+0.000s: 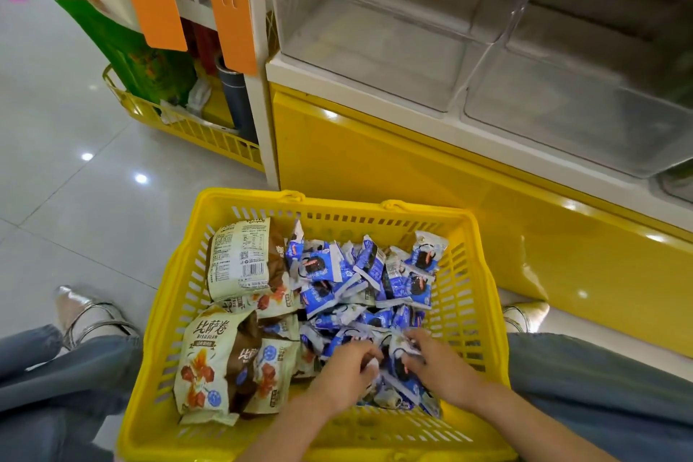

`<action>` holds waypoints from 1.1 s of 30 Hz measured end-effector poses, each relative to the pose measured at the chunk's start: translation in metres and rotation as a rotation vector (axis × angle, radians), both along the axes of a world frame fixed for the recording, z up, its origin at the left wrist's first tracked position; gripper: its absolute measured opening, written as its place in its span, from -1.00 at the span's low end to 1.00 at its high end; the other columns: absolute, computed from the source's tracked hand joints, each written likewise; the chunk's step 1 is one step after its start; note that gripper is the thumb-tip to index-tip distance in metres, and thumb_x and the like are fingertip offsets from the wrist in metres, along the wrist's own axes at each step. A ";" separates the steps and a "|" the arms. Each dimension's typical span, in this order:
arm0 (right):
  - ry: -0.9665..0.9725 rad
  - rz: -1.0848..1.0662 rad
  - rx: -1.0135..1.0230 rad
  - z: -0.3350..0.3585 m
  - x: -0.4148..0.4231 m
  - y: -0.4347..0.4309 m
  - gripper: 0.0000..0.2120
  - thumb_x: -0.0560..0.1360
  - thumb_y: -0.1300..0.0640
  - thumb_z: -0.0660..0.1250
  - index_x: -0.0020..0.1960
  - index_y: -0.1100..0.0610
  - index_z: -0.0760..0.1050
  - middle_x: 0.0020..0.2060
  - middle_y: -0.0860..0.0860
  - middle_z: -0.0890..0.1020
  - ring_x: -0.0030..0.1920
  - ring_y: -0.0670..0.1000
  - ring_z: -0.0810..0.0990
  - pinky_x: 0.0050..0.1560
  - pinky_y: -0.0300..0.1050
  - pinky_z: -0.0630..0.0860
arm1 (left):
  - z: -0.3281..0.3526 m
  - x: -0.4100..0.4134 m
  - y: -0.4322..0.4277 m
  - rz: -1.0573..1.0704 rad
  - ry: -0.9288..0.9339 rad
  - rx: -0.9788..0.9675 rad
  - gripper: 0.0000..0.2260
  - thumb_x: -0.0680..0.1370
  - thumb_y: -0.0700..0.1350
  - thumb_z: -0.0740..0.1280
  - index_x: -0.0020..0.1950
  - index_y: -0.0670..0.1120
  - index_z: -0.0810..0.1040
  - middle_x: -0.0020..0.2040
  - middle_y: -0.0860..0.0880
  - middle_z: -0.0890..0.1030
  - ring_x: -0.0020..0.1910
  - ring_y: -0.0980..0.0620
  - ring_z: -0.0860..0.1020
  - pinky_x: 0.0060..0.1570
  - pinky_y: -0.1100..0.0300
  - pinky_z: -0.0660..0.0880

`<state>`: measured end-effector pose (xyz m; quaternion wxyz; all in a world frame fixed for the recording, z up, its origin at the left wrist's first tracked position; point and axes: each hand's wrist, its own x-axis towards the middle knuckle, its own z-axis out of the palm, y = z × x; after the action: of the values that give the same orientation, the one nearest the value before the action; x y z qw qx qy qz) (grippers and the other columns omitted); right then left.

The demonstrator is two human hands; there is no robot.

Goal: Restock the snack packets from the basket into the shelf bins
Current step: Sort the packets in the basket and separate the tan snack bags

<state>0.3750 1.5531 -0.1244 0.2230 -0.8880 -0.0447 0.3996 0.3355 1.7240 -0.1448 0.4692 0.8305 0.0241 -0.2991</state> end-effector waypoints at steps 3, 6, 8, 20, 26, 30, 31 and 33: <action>-0.027 0.122 -0.167 -0.006 0.005 -0.006 -0.58 0.58 0.14 0.21 0.40 0.15 0.23 0.33 0.10 0.41 0.26 0.08 0.45 0.20 -0.11 0.41 | 0.007 0.004 0.009 -0.001 -0.076 0.047 -0.76 0.59 -0.16 0.21 0.25 -0.01 0.45 0.21 0.02 0.49 0.12 0.15 0.47 0.15 0.35 0.39; -0.288 0.082 -0.123 -0.001 0.024 0.001 -0.52 0.58 0.08 0.22 0.45 0.12 0.17 0.36 0.04 0.35 0.34 0.01 0.37 0.28 -0.19 0.31 | 0.028 0.030 0.033 0.235 -0.409 0.130 -0.74 0.57 -0.19 0.23 0.24 0.02 0.45 0.16 0.13 0.44 0.10 0.27 0.38 0.13 0.43 0.29; -0.390 0.025 -0.029 0.003 0.041 0.016 -0.50 0.59 0.06 0.20 0.46 0.13 0.15 0.38 0.05 0.32 0.36 0.00 0.34 0.31 -0.20 0.29 | 0.040 0.056 0.053 0.431 -0.549 0.221 -0.72 0.55 -0.22 0.25 0.24 -0.01 0.43 0.12 0.11 0.40 0.11 0.22 0.36 0.19 0.31 0.33; -0.046 -0.335 0.111 -0.023 0.114 0.086 -0.44 0.54 -0.11 0.24 0.35 0.25 0.24 0.16 0.20 0.49 0.10 0.15 0.50 -0.03 -0.04 0.39 | 0.016 0.127 0.096 0.248 -0.195 0.464 -0.65 0.53 -0.11 0.33 0.28 -0.12 0.39 0.12 -0.09 0.53 0.11 -0.08 0.51 -0.01 0.11 0.43; -0.094 -0.375 0.147 -0.024 0.114 0.089 -0.43 0.52 0.06 0.33 0.42 0.27 0.24 0.31 0.19 0.44 0.26 0.17 0.46 0.19 -0.04 0.41 | 0.015 0.129 0.092 0.234 -0.240 0.557 -0.62 0.51 -0.19 0.32 0.32 -0.12 0.40 0.03 -0.14 0.59 -0.04 -0.12 0.55 -0.18 0.08 0.42; -0.220 -0.348 0.245 -0.009 0.102 0.076 -0.47 0.50 0.10 0.35 0.41 0.20 0.31 0.37 0.08 0.40 0.33 0.05 0.40 0.23 -0.19 0.34 | 0.025 0.115 0.091 0.371 -0.335 0.345 -0.72 0.51 -0.22 0.31 0.22 -0.12 0.48 -0.14 -0.10 0.58 -0.28 -0.08 0.53 -0.29 0.06 0.46; -0.245 -0.331 0.262 -0.006 0.096 0.071 -0.49 0.50 0.09 0.36 0.40 0.17 0.33 0.36 0.06 0.41 0.32 0.03 0.41 0.20 -0.23 0.33 | 0.028 0.108 0.089 0.382 -0.361 0.275 -0.73 0.51 -0.21 0.31 0.21 -0.09 0.48 -0.14 -0.08 0.59 -0.27 -0.05 0.55 -0.27 0.06 0.49; -0.279 -0.276 0.256 0.000 0.081 0.057 -0.52 0.49 0.06 0.37 0.36 0.12 0.37 0.32 0.01 0.43 0.25 -0.05 0.43 0.14 -0.30 0.32 | 0.030 0.091 0.078 0.353 -0.418 0.160 -0.73 0.52 -0.18 0.31 0.22 -0.03 0.47 -0.10 0.03 0.57 -0.23 0.13 0.54 -0.23 0.22 0.52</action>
<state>0.4559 1.6100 -0.1247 0.3780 -0.8968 -0.0034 0.2297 0.4264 1.8017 -0.1146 0.4419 0.8915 0.0946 -0.0324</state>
